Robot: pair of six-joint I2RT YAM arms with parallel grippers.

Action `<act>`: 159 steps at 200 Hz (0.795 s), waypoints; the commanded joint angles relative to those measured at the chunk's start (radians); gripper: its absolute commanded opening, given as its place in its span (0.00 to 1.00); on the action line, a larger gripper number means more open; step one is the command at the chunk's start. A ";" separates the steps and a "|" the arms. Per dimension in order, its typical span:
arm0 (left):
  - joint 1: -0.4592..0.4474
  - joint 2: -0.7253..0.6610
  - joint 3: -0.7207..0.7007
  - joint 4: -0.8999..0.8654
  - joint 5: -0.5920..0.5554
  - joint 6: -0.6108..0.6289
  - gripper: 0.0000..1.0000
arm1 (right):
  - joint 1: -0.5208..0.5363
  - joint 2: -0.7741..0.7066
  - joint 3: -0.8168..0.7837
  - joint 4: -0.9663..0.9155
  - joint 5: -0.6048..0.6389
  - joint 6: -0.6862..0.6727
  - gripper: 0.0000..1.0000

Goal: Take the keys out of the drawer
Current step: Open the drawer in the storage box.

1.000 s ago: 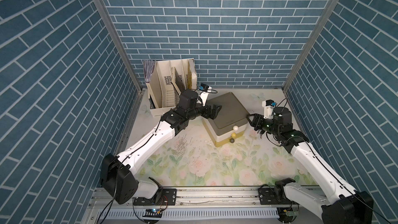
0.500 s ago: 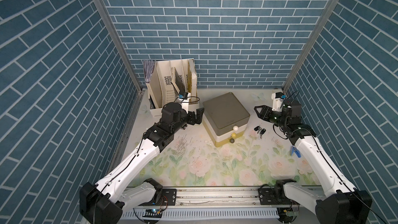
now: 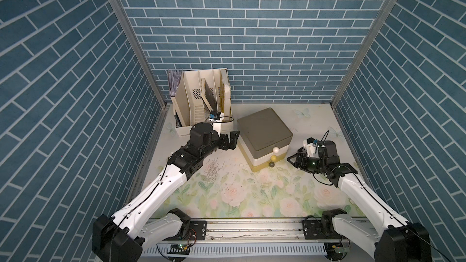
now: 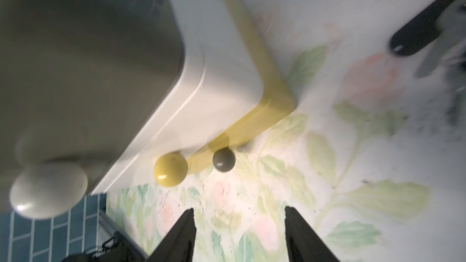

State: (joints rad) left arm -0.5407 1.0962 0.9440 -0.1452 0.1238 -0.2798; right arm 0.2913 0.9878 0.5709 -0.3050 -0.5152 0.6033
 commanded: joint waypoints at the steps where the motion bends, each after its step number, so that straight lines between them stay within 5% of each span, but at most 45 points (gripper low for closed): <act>1: 0.005 0.039 0.049 0.027 0.110 0.020 1.00 | 0.062 -0.040 -0.041 0.186 -0.076 0.105 0.59; 52: -0.005 0.166 0.181 0.024 0.237 0.051 1.00 | 0.119 -0.004 -0.102 0.333 -0.061 0.182 0.59; 159: -0.052 0.361 0.334 -0.015 0.283 0.088 1.00 | 0.146 0.131 -0.122 0.525 -0.020 0.225 0.57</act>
State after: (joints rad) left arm -0.5842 1.4429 1.2461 -0.1452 0.3836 -0.2115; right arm 0.4294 1.1007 0.4641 0.1497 -0.5591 0.7959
